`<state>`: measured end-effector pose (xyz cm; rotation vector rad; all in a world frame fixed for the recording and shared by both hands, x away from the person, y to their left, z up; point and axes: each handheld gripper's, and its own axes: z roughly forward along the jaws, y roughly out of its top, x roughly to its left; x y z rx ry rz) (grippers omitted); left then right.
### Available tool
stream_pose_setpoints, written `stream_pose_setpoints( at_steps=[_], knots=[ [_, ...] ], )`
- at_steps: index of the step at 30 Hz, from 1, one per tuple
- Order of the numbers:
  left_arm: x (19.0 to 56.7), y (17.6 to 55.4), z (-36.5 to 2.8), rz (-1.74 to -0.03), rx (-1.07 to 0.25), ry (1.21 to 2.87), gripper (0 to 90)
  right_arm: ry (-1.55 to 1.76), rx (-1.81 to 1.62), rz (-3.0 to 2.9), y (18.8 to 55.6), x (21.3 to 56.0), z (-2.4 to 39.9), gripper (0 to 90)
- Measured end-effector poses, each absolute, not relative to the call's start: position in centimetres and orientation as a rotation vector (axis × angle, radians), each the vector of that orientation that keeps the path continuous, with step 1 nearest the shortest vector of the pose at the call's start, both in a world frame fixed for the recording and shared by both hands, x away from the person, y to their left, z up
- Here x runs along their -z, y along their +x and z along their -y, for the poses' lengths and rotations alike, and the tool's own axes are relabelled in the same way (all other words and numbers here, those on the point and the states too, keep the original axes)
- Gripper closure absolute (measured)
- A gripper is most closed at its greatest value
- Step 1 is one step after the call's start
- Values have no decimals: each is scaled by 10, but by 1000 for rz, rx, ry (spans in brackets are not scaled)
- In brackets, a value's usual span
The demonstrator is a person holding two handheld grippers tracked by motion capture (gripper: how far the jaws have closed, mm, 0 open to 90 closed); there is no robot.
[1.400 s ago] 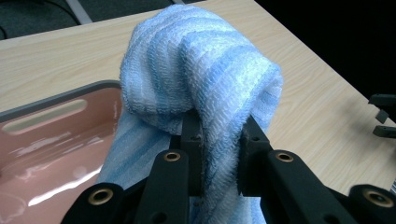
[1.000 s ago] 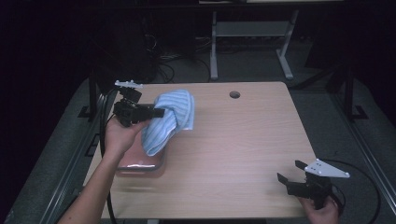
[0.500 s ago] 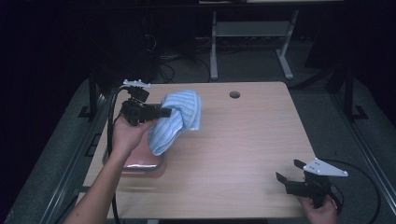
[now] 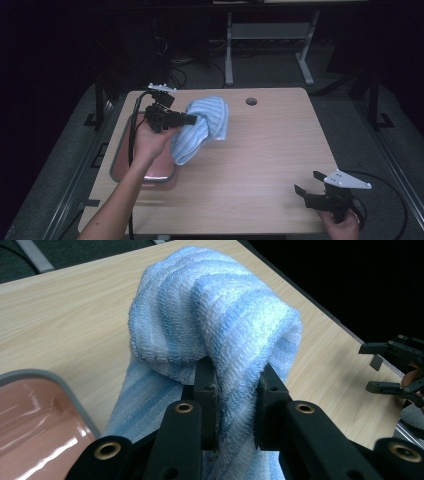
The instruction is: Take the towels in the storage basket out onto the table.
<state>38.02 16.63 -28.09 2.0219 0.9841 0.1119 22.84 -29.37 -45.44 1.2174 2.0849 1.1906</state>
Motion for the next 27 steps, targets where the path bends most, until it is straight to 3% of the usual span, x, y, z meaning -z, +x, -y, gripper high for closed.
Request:
stream_pose_setpoints(
  at_steps=[27],
  knots=[
    [285,390,-116,-918,-46,2051,762,1226,-1189,-2071,228,453,297,147]
  ],
)
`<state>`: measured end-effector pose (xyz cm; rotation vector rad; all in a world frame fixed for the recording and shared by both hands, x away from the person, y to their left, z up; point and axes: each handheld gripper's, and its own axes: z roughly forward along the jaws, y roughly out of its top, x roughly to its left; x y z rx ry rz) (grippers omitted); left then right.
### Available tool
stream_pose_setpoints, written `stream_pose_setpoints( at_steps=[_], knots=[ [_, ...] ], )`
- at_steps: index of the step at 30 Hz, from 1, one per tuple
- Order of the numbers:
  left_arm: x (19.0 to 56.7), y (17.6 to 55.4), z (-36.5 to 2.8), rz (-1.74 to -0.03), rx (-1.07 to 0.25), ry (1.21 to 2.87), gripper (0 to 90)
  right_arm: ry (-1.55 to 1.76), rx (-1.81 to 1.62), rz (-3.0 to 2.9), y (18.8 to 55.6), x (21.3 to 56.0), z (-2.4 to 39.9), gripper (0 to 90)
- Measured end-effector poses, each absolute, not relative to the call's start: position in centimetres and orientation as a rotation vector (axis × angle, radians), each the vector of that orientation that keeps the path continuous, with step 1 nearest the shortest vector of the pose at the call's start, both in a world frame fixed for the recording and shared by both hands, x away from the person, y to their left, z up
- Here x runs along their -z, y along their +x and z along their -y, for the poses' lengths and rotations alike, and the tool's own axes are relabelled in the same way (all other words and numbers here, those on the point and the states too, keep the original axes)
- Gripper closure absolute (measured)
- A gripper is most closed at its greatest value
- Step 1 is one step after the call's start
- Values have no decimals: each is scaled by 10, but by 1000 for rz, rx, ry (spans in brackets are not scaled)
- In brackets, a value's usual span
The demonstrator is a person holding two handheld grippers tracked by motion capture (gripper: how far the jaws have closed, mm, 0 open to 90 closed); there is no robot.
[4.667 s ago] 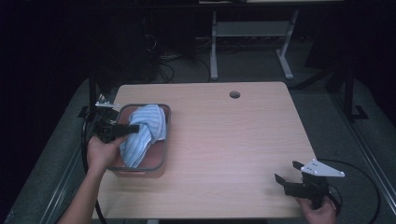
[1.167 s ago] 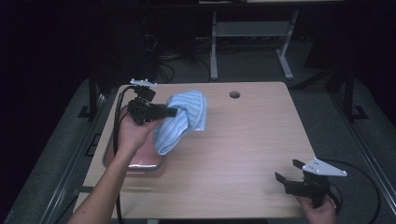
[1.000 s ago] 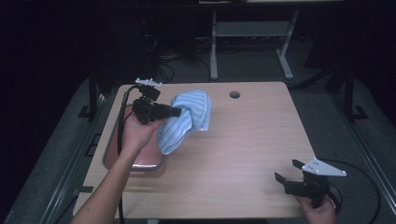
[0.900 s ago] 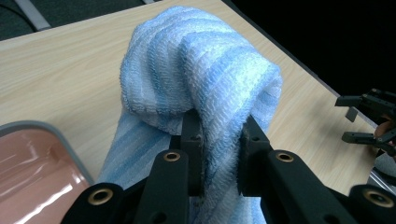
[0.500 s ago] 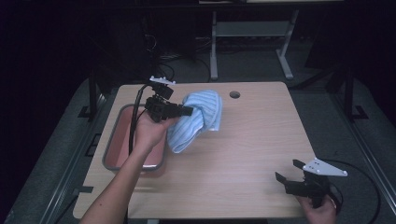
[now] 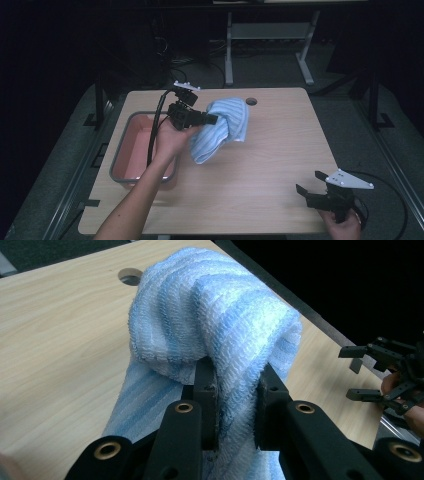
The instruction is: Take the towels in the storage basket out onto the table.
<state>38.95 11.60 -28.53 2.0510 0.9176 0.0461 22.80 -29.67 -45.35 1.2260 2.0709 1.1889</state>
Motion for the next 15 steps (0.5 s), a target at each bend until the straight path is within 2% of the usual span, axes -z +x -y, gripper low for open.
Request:
stream_pose_setpoints(
  at_steps=[15],
  knots=[
    [296,391,-93,-894,-7,2075,762,1220,-1191,-2068,227,452,297,147]
  ],
)
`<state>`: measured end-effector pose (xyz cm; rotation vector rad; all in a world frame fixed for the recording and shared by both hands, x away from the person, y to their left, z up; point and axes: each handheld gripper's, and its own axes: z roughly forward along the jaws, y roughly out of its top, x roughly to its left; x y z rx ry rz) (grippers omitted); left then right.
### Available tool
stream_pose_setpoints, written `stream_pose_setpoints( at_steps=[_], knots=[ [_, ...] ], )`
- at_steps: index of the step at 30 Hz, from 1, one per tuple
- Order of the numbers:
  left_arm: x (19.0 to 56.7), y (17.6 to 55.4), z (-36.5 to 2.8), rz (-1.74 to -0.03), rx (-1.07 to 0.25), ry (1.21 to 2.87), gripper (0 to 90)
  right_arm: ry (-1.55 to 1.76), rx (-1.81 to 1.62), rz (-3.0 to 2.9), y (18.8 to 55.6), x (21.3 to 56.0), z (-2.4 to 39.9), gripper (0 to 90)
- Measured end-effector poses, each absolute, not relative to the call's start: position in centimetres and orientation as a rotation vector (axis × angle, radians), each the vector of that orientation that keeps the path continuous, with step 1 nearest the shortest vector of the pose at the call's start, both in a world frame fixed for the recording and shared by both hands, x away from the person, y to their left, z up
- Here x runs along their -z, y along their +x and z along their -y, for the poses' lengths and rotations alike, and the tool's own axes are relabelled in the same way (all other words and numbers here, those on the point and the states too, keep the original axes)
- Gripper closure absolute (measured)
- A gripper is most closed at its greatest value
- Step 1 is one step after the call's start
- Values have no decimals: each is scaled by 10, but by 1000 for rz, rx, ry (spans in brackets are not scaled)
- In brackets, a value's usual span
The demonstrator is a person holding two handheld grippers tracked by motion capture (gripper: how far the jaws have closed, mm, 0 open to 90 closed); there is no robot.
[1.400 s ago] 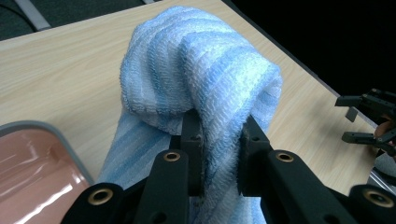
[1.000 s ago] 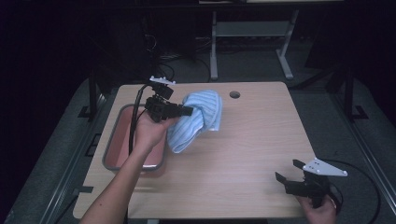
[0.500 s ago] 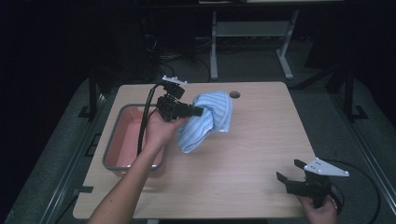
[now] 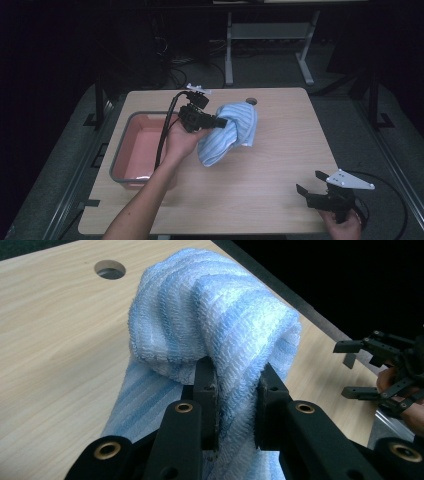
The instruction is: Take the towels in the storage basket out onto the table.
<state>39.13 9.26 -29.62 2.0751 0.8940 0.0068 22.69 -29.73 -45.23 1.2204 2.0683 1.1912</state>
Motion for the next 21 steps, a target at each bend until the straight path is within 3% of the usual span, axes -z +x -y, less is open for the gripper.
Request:
stream_pose_setpoints(
  at_steps=[21],
  knots=[
    [312,398,-65,-883,42,2101,761,1218,-1190,-2067,227,452,297,147]
  ],
)
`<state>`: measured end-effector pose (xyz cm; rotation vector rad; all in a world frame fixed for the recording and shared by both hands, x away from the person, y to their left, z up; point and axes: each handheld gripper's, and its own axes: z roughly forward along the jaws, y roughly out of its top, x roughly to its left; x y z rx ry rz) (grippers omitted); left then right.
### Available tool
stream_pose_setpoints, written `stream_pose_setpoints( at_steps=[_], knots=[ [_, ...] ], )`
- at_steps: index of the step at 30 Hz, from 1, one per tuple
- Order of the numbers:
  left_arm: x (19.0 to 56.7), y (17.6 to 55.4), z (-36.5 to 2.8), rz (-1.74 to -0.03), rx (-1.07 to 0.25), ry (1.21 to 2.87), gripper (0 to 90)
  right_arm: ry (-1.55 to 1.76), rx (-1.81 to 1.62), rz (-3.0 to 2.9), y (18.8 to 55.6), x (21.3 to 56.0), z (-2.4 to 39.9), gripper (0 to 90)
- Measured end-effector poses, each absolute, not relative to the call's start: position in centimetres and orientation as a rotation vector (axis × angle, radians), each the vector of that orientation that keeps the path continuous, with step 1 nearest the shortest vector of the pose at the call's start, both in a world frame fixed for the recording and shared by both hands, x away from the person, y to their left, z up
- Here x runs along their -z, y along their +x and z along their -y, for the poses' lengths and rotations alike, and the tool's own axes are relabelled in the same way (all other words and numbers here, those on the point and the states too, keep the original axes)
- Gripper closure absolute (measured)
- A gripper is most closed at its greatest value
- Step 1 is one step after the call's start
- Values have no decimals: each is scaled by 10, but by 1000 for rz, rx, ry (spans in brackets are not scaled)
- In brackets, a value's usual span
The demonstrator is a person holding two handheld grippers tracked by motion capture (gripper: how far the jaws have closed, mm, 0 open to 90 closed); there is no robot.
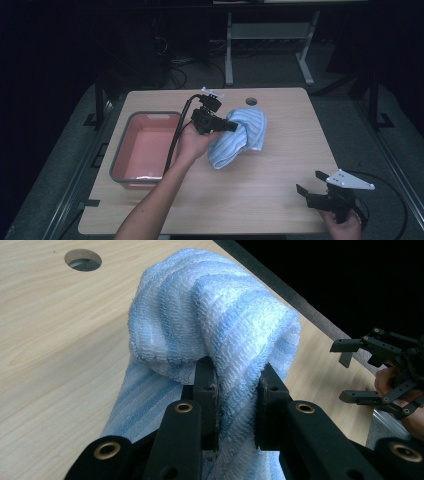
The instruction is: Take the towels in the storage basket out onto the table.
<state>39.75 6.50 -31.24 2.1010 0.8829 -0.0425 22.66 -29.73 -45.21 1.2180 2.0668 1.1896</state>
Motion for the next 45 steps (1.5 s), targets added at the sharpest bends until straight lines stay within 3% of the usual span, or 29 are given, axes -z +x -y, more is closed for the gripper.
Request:
stream_pose_setpoints(
  at_steps=[27,45],
  knots=[
    [337,405,-33,-891,95,2138,757,1219,-1197,-2061,226,451,299,147],
    [378,412,-9,-944,134,2220,755,1220,-1201,-2062,225,451,300,147]
  ],
)
